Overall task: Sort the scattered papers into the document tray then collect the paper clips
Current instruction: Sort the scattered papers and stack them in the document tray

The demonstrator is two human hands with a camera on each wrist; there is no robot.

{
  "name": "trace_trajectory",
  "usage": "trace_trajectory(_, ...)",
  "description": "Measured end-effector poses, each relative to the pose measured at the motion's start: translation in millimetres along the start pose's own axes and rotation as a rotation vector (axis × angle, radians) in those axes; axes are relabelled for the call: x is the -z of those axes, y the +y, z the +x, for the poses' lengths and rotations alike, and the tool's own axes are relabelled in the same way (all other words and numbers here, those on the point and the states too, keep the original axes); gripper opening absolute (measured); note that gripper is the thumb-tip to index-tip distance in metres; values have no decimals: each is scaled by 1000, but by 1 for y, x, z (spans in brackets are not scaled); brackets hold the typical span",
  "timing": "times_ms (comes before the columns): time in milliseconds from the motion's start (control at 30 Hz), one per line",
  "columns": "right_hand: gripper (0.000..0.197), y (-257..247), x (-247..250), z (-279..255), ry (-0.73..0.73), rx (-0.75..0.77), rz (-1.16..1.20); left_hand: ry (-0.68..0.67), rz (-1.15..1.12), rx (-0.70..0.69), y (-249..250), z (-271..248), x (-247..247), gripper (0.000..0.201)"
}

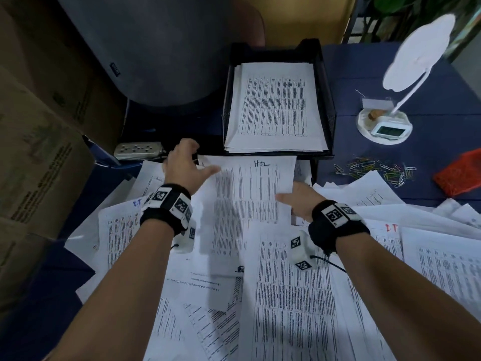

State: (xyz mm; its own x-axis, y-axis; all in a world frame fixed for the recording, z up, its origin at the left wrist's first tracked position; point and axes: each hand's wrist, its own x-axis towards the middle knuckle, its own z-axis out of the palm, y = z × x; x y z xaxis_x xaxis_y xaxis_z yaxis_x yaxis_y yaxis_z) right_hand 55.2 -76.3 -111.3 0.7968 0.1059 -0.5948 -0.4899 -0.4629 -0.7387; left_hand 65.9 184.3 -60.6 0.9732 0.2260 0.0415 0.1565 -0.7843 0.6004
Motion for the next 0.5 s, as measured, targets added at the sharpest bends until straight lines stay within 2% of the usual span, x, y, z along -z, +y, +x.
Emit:
trace_trajectory(67, 46, 8, 3, 9, -7, -37, -104, -141, -139, 183, -12, -11, -12, 81)
trace_trajectory(167, 46, 19, 1, 22, 20, -84, -149, -433, -104, 369, -26, -23, -35, 85)
trace_trajectory(200, 48, 21, -1, 23, 45, -99, -123, -480, -74, 392, -29, -26, -41, 84)
trace_trajectory(333, 44, 23, 3, 25, 170, -122, 23, -469, -78, 460, -35, -29, -53, 65)
trace_trajectory(400, 42, 20, 9, 26, 193, -113, 74, -547, -23, 427, -34, -27, -54, 55)
trace_trajectory(500, 44, 16, 19, 29, 272, -76, 196, -617, 80, 375, -32, -23, -58, 58)
